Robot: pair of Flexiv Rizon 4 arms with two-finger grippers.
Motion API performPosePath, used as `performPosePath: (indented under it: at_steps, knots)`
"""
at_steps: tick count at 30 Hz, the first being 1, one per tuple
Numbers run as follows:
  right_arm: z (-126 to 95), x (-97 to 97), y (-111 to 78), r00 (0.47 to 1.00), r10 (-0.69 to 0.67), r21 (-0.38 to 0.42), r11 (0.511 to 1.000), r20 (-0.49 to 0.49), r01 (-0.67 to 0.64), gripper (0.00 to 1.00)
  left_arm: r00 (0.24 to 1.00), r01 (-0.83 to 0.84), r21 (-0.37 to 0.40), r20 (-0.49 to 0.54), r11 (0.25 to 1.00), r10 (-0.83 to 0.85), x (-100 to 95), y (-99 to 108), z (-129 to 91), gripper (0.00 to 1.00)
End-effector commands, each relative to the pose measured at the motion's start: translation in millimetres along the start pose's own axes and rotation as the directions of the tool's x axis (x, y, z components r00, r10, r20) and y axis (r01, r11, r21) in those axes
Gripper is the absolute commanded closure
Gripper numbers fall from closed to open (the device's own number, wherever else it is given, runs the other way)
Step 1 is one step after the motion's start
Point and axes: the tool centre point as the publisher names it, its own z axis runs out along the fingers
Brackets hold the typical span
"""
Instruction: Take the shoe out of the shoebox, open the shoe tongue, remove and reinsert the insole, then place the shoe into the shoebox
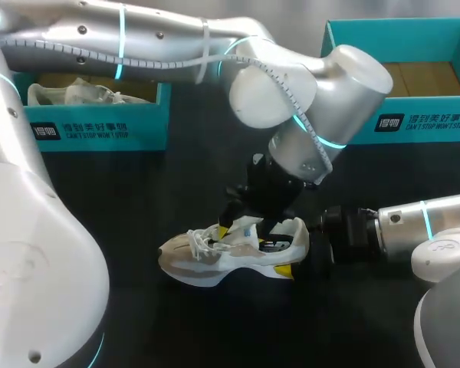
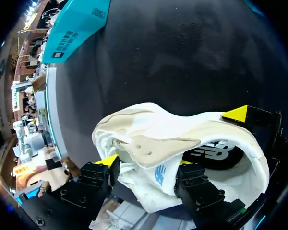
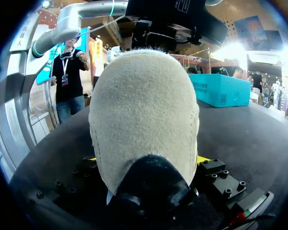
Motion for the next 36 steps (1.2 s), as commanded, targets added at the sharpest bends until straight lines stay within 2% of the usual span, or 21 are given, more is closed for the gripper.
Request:
performPosePath:
  at_steps: [1,4,7,13,17,18,19,21,27,36]
  knots:
    - [0.1,1.0,0.7,1.000,0.001,0.007,1.000,0.001,-0.001,1.00,0.994,0.112,0.004,-0.004,0.994,-0.112,-6.0,4.8,-3.8,0.47]
    - [0.1,1.0,0.7,1.000,0.001,0.007,1.000,0.001,-0.001,1.00,0.993,0.114,0.001,-0.030,0.994,-0.114,-13.4,6.8,-5.8,0.53]
    - [0.1,1.0,0.7,1.000,0.001,0.007,1.000,0.001,-0.001,1.00,0.992,0.116,-0.003,-0.057,0.993,-0.116,-19.4,8.3,-9.1,0.64]
    - [0.1,1.0,0.7,1.000,0.001,0.007,1.000,0.001,-0.001,1.00,0.988,0.114,-0.005,-0.107,0.994,-0.114,-30.2,12.3,-12.3,0.75]
    - [0.1,1.0,0.7,1.000,0.001,0.007,1.000,0.001,-0.001,1.00,0.981,0.105,-0.014,-0.165,0.994,-0.105,-37.1,13.8,-12.8,0.78]
    - [0.1,1.0,0.7,1.000,0.001,0.007,1.000,0.001,-0.001,1.00,0.978,0.108,-0.019,-0.179,0.994,-0.110,-39.0,13.7,-12.8,0.81]
    - [0.1,1.0,0.7,1.000,0.001,0.007,1.000,0.001,-0.001,1.00,0.974,0.105,-0.020,-0.199,0.994,-0.107,-42.3,14.1,-12.2,0.93]
    - [0.1,1.0,0.7,1.000,0.001,0.007,1.000,0.001,-0.001,1.00,0.968,0.106,-0.030,-0.227,0.994,-0.111,-46.7,14.7,-11.6,1.00]
    - [0.1,1.0,0.7,1.000,0.001,0.007,1.000,0.001,-0.001,1.00,0.927,0.110,-0.043,-0.355,0.993,-0.118,-62.5,14.7,-7.0,1.00]
    - [0.1,1.0,0.7,1.000,0.001,0.007,1.000,0.001,-0.001,1.00,0.813,0.145,-0.027,-0.567,0.989,-0.135,-92.8,16.3,5.3,1.00]
